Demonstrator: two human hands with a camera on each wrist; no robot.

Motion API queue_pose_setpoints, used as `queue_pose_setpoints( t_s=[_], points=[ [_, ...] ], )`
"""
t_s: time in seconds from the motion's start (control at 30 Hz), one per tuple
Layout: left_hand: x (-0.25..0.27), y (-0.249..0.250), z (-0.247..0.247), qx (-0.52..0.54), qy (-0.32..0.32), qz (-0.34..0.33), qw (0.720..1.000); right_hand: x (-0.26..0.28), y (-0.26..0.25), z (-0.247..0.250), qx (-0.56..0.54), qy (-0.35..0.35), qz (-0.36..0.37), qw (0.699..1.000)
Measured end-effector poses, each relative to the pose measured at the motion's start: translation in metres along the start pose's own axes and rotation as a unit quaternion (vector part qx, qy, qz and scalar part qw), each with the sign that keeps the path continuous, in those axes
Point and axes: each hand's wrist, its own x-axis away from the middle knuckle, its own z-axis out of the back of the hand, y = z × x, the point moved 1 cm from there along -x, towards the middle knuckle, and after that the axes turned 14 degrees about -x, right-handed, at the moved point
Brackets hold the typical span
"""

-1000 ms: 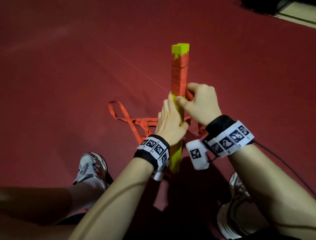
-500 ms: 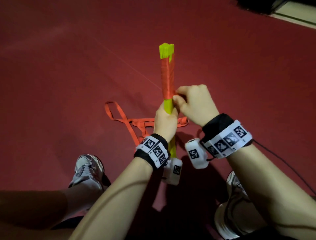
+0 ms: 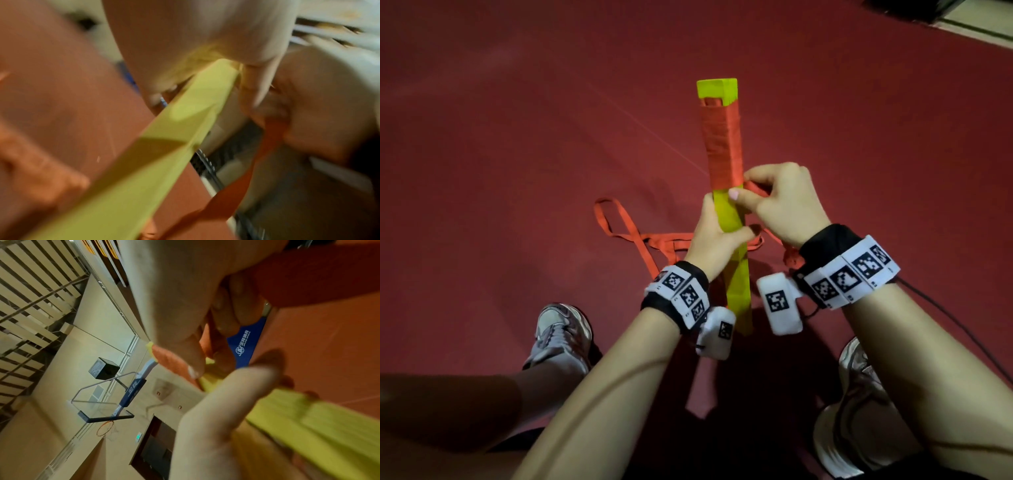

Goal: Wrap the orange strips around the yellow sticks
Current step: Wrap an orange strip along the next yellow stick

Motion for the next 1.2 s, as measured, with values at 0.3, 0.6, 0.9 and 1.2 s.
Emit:
queue_pose_setpoints(
  t_s=[0.3,0.6,0.9,1.2],
  points=[
    [0.007,0.01,0.005,0.167,-0.067,0.011,0.984,-0.004,0.006,0.011,-0.139,-0.087,-0.021,0.986],
    [0.011,0.007,0.008,0.171,-0.091,0.037,0.98,-0.007,-0.005,0.026,-0.03,-0.106,-0.031,0.993],
    [-0.005,-0.007,-0.005,-0.043,0.081,0.009,0.996,-0.003,-0.012,-0.007,0.129,-0.047,-0.034,0.99],
    [0.005,-0.002,-0.028,-0.198,-0.039,-0.041,0.979,-0.003,0.005,0.007,0.072,0.016,-0.072,0.995]
  ],
)
